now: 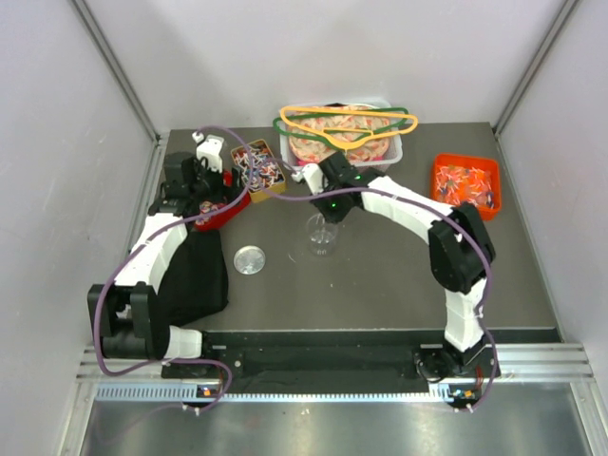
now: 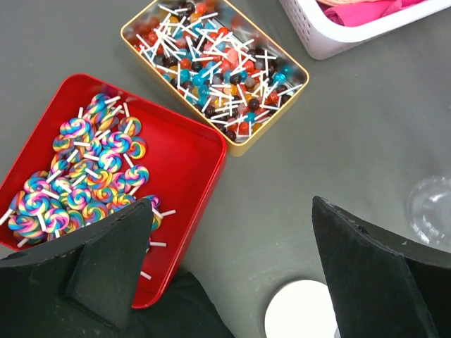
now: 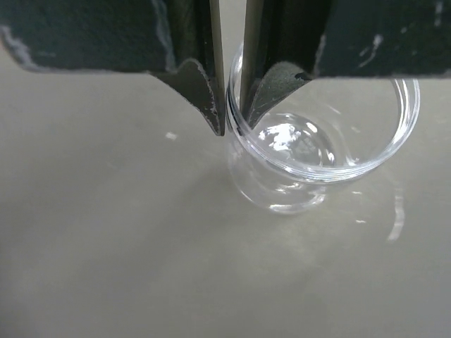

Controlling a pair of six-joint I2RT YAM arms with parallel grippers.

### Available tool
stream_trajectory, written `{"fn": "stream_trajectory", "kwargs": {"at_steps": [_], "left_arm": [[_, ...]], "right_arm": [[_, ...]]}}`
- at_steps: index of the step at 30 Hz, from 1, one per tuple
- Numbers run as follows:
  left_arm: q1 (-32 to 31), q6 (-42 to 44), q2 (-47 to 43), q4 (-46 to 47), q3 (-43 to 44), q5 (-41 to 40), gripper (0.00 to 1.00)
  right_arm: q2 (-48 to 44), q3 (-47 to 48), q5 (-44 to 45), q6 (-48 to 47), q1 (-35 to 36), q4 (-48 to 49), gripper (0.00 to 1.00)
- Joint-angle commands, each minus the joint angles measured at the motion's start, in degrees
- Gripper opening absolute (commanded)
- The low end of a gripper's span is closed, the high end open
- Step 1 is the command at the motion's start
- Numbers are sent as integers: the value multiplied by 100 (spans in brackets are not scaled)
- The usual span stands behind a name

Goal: Pack the candies
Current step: Move the packing bottle to the center of the board, then pick up the spatula from the center of the board.

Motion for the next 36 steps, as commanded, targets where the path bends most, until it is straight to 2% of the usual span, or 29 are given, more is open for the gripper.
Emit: {"fn": "stream_trajectory", "kwargs": {"at_steps": [1, 3, 5, 6, 9, 11, 12, 14, 18, 21, 28, 32, 34, 36], "left_arm": [[66, 7, -197, 106, -23, 144, 99], [84, 16, -179, 115, -23, 162, 99], [101, 16, -162, 124, -23, 197, 99], [110, -1, -162, 141, -31, 206, 99], [119, -19, -144, 185, -49, 258, 99], [128, -28, -144, 203, -67, 276, 99], [128, -37, -153, 212, -67, 276, 99], [119, -63, -153, 238, -58, 328, 99], [128, -81, -162, 238, 39, 399, 99], [128, -37, -171, 229, 92, 504, 99], [49, -19, -74, 449, 30, 1032, 99], [-83, -19, -39, 589, 30, 1014, 99], [-127, -141, 5, 669, 65, 1058, 99], [-153, -230, 23, 747, 65, 1155, 99]], "right_arm": [[146, 425, -176, 127, 412, -93, 13], [137, 416, -158, 188, 474, -40, 15], [102, 399, -115, 215, 483, -22, 22], [-2, 337, -106, 206, 483, -14, 33], [-344, 144, 43, 136, 474, 48, 56], [-548, 73, 149, 66, 465, 57, 63], [-635, 47, 184, 31, 448, 31, 71], [-890, 38, 289, -22, 395, -92, 77], [-1417, -23, 439, -66, 88, -295, 99], [-1980, -286, 868, -40, -325, -190, 99], [-3193, -1367, 1502, -286, -1845, -180, 99], [-3747, -1912, 890, -225, -3344, -558, 97], [-4107, -2333, 346, -320, -3796, -550, 98], [-4318, -2841, 264, -452, -4366, -471, 98]]}}
